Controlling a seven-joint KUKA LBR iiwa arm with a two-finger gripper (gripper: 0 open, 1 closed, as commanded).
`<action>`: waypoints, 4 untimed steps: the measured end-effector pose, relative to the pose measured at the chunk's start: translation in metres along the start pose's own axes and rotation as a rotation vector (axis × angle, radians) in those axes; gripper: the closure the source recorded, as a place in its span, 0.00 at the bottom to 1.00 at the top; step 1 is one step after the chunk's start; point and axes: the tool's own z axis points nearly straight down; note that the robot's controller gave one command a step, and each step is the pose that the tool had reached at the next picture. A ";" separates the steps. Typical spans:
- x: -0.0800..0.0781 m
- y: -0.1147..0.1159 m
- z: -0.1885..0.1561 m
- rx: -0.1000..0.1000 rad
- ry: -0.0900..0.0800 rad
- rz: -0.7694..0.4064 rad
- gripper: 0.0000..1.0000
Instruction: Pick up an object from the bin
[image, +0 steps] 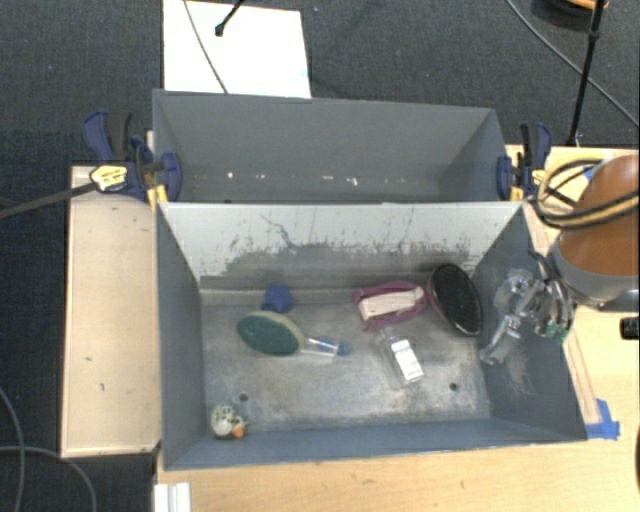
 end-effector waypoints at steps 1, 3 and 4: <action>0.000 0.000 0.000 0.000 0.000 -0.002 1.00; -0.029 0.016 0.084 0.000 0.004 -0.078 0.00; -0.030 0.016 0.080 0.000 0.001 -0.079 1.00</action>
Offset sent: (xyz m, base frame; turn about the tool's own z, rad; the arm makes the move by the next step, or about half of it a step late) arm 0.0000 0.0000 0.0000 0.0000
